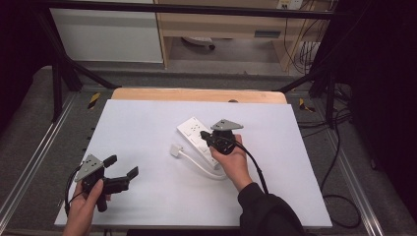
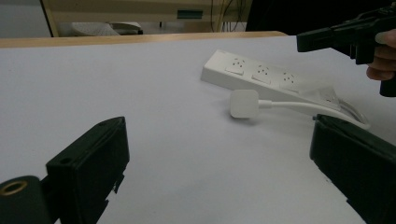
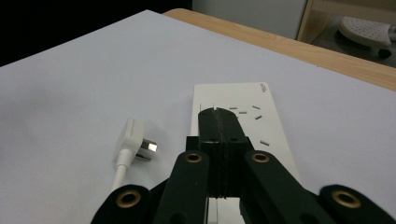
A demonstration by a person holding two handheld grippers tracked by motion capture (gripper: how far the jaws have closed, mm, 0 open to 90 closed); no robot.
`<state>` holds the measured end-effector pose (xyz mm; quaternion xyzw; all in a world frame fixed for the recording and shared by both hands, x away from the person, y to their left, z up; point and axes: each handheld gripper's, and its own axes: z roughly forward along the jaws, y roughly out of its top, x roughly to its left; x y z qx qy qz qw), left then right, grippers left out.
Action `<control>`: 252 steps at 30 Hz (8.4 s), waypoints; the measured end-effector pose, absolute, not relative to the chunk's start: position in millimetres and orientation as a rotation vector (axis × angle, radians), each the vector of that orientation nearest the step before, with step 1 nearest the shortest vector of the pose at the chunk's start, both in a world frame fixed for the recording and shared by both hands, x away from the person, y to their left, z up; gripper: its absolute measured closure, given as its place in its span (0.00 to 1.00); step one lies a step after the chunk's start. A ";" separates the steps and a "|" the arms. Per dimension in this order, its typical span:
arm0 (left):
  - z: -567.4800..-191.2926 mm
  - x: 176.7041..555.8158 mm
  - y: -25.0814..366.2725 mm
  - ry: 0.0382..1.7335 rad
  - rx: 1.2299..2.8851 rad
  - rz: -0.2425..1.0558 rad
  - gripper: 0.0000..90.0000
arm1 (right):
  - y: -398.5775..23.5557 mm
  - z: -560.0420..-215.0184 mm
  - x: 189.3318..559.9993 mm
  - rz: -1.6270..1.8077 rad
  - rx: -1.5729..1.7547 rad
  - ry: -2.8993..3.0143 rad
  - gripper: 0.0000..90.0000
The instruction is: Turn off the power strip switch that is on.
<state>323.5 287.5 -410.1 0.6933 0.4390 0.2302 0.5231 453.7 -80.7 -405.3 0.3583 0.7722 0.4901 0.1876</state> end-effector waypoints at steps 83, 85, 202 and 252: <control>-410.5 323.1 285.1 1.045 1.682 0.567 0.05 | -40.3 -417.6 487.1 1.181 1.007 2.334 1.00; -410.4 323.0 285.3 1.044 1.685 0.569 0.05 | -39.3 -418.5 488.0 1.177 1.010 2.336 1.00; -410.7 323.7 284.4 1.037 1.698 0.565 0.06 | -29.1 -431.7 499.7 1.092 1.024 2.373 1.00; -411.6 323.4 284.7 1.045 1.692 0.561 0.05 | -60.4 -366.1 470.3 1.386 1.109 2.186 0.08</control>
